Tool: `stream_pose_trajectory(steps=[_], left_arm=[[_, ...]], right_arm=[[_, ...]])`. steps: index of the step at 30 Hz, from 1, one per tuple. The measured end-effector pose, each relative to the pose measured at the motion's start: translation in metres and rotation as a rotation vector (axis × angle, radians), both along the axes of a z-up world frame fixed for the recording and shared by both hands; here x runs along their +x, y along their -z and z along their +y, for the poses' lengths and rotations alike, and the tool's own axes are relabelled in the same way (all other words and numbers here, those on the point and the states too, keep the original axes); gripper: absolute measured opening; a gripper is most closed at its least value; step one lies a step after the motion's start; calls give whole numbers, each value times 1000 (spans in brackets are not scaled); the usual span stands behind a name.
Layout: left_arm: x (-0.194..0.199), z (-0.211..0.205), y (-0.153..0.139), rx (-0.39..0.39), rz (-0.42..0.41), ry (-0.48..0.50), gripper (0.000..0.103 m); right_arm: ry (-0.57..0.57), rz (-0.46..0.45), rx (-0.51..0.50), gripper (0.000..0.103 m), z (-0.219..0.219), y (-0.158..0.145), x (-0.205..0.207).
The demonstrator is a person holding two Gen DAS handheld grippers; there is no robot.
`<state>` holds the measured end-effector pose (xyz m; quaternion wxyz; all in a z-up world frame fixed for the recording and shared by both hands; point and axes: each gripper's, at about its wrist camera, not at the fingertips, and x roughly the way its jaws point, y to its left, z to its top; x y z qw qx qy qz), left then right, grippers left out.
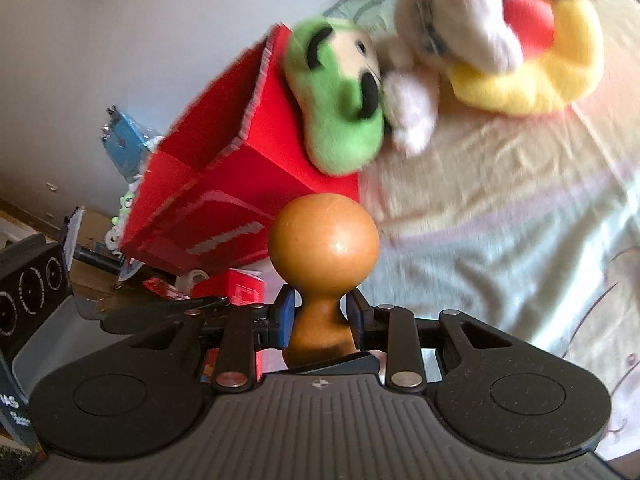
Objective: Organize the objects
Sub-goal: 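Lift the gourd with the right gripper and carry it over the red box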
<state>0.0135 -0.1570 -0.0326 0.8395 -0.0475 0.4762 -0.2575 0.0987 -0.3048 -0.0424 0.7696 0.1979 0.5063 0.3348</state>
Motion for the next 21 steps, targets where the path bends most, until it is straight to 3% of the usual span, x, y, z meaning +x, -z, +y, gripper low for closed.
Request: stream_pose_trajectory(steps=[10, 21], left_arm=[[-17, 17, -64, -52, -175, -73, 44], [-4, 85, -107, -79, -271, -183, 44]], right_arm=[[-74, -174, 63, 31, 3, -58, 0], [-206, -305, 82, 31, 78, -104, 28]])
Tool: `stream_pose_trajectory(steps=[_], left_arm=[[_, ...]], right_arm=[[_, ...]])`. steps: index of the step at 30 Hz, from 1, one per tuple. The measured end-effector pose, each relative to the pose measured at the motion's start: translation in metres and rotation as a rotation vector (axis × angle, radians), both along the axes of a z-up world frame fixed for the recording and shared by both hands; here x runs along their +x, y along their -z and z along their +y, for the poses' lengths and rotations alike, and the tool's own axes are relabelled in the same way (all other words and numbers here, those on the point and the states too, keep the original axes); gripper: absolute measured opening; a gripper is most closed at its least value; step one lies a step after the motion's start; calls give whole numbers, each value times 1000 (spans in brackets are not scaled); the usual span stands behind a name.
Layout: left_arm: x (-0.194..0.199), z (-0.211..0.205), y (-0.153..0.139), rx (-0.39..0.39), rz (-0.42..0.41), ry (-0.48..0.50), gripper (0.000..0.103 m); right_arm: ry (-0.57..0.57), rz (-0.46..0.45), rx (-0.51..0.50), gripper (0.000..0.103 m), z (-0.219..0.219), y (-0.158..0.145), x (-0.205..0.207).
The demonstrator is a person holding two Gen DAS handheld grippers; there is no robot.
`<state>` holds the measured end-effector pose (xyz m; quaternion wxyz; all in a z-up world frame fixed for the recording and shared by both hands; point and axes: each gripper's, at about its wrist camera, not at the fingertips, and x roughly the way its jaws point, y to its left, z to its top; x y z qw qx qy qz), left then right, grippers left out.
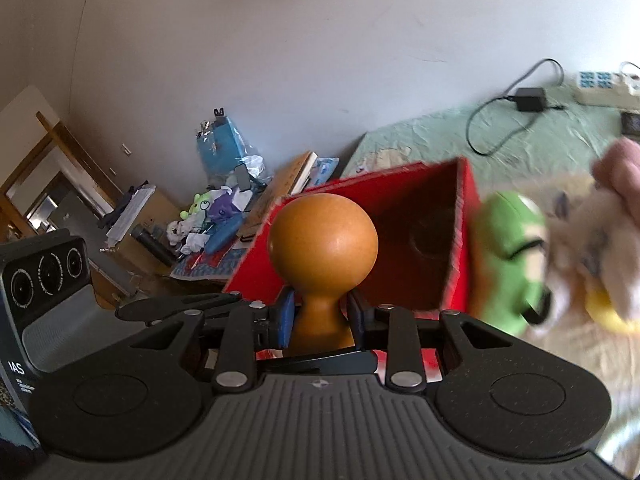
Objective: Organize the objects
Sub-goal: 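Lift the gourd with the right gripper and carry it over the red box, then lower the gourd into the red box and open the right gripper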
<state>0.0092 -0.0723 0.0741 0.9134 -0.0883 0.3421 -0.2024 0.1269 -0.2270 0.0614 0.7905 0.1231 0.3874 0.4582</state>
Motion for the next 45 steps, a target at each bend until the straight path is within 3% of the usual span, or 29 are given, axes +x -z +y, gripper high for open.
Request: stream_pose_trajectory(steps=[6, 11, 17, 27, 35, 45], left_arm=[[32, 50, -3, -7, 2, -40, 44], [71, 92, 11, -71, 70, -62, 44], [106, 120, 42, -64, 171, -90, 53], [112, 138, 84, 37, 300, -85, 60], [106, 154, 93, 116, 315, -121, 64], [106, 151, 94, 210, 287, -116, 70]], right_arm=[[-11, 17, -7, 31, 53, -6, 29], [36, 98, -19, 31, 87, 6, 58], [88, 134, -94, 31, 114, 31, 83], [96, 198, -253, 31, 146, 70, 94], [48, 197, -520, 30, 174, 90, 94], [55, 236, -668, 30, 179, 101, 96]])
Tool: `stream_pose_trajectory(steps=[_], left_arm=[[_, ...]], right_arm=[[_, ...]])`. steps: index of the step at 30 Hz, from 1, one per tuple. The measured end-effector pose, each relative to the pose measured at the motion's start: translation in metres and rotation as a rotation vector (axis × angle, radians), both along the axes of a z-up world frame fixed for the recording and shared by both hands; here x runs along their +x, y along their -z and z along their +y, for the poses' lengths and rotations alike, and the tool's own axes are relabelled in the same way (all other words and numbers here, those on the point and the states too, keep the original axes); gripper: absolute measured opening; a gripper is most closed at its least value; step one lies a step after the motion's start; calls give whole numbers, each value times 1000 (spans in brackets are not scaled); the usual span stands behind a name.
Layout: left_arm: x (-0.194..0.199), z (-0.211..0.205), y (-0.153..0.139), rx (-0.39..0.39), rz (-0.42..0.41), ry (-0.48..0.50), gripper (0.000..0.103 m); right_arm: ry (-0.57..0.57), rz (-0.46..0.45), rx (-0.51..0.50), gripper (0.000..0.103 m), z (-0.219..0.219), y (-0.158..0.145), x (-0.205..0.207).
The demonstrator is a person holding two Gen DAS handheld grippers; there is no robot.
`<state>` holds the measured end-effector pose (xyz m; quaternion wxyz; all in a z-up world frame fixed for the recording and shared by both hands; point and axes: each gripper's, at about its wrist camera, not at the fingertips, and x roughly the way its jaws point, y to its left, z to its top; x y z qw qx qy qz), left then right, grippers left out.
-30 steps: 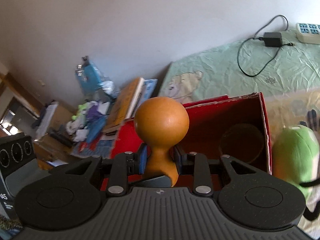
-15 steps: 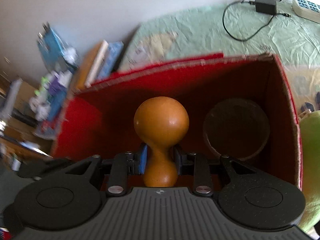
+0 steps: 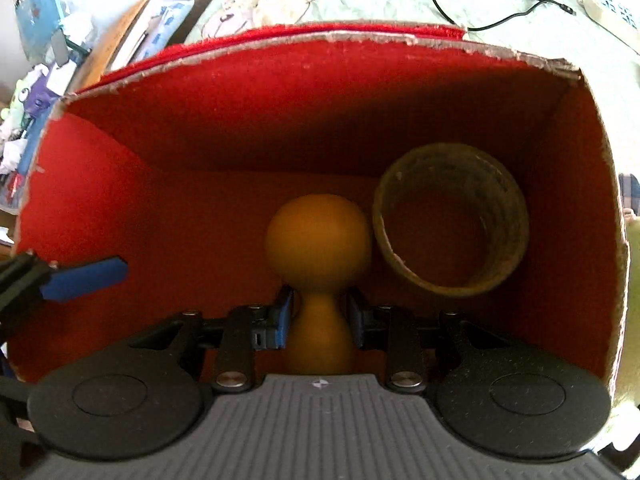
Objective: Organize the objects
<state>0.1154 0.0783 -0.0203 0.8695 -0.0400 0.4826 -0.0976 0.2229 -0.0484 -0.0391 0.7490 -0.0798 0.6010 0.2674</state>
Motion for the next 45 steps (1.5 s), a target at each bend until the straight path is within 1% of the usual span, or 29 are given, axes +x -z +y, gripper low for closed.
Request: stream_pose_trajectory(steps=[4, 10, 12, 13, 16, 21, 23, 27, 32, 33, 35, 37, 42, 45], left_arm=[[4, -1, 0, 8, 6, -1, 70], [5, -1, 1, 6, 4, 8, 74], [5, -2, 1, 11, 2, 11, 74], [4, -2, 1, 13, 2, 11, 74], [4, -2, 1, 20, -2, 9, 74], [2, -5, -1, 41, -11, -5, 74], [0, -6, -4, 49, -19, -14, 73], [-10, -9, -18, 59, -63, -35, 74], [-27, -14, -31, 45, -92, -53, 79], [-32, -16, -34, 47, -96, -59, 79], [-40, -20, -37, 56, -105, -71, 80], [-49, -25, -41, 68, -113, -82, 80], [-69, -37, -51, 82, -132, -112, 80], [-80, -46, -53, 77, -122, -137, 80]], right_arm=[[-4, 6, -42, 31, 0, 3, -2], [36, 28, -15, 33, -13, 2, 1], [48, 7, -27, 38, -16, 0, 0], [56, -5, -27, 39, -18, -2, -1], [76, -16, -5, 39, -26, -5, -3], [115, -18, 102, 39, -47, -16, -14], [128, -44, 129, 39, -53, -24, -20], [145, -116, 182, 39, -69, -39, -36], [154, -178, 248, 39, -78, -53, -53], [147, -193, 256, 39, -82, -56, -57], [131, -223, 265, 39, -67, -54, -62], [108, -255, 275, 39, -73, -63, -77], [52, -308, 299, 39, -83, -69, -90], [25, -334, 331, 39, -94, -72, -100]])
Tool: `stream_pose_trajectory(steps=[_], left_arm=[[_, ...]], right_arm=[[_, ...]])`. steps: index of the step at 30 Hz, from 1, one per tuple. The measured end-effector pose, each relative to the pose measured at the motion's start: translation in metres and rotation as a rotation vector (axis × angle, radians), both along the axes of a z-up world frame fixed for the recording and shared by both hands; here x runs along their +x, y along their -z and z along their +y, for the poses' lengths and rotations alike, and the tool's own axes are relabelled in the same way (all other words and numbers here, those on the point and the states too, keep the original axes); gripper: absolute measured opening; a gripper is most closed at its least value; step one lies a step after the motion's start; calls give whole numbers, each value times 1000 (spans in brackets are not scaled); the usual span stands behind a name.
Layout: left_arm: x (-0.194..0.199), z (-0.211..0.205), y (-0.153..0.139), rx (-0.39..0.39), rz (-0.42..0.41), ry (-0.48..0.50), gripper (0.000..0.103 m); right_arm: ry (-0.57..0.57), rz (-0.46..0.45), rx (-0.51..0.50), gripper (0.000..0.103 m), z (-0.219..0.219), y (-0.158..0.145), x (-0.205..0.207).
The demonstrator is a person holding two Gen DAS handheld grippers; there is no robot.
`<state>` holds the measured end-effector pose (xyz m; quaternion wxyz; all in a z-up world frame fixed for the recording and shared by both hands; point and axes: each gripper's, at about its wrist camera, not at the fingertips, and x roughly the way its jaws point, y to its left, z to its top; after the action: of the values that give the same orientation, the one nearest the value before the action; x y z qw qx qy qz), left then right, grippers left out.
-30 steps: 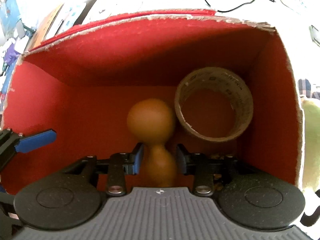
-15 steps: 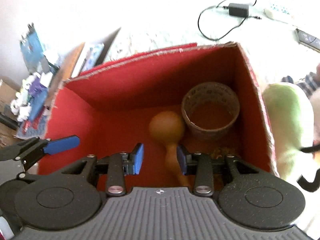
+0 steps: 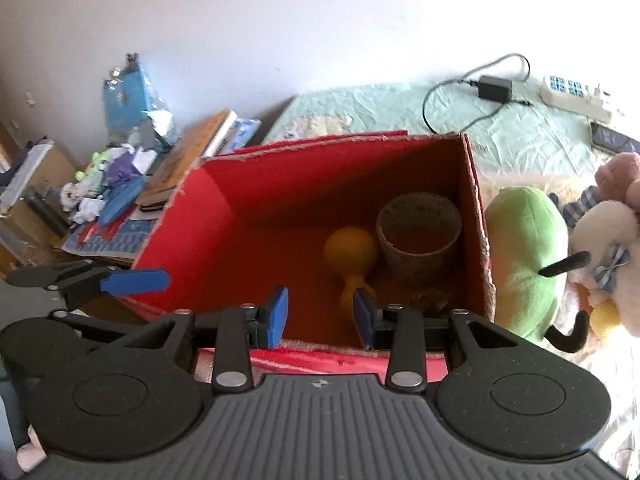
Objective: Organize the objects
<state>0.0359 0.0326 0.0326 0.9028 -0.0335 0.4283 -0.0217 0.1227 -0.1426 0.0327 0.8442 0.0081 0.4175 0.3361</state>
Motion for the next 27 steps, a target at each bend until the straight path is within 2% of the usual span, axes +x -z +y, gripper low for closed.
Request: stream_pose_trajectory(steps=[11, 13, 15, 18, 22, 27], left_arm=[[-40, -27, 4, 13, 15, -111, 80], [-49, -31, 6, 17, 20, -127, 80], [-57, -35, 9, 28, 28, -146, 80], [-71, -38, 16, 41, 48, -174, 80], [-90, -39, 33, 33, 103, -197, 80], [-102, -39, 53, -1, 165, -219, 80]], right_arm=[[-51, -70, 57, 41, -38, 2, -21], [-60, -74, 61, 43, -43, 5, -24], [-68, -78, 71, 51, -48, 10, -27], [-77, -77, 85, 52, -55, 19, -32], [-111, -37, 78, 52, -57, 34, -34], [-132, 66, 65, 52, -58, 54, -31]])
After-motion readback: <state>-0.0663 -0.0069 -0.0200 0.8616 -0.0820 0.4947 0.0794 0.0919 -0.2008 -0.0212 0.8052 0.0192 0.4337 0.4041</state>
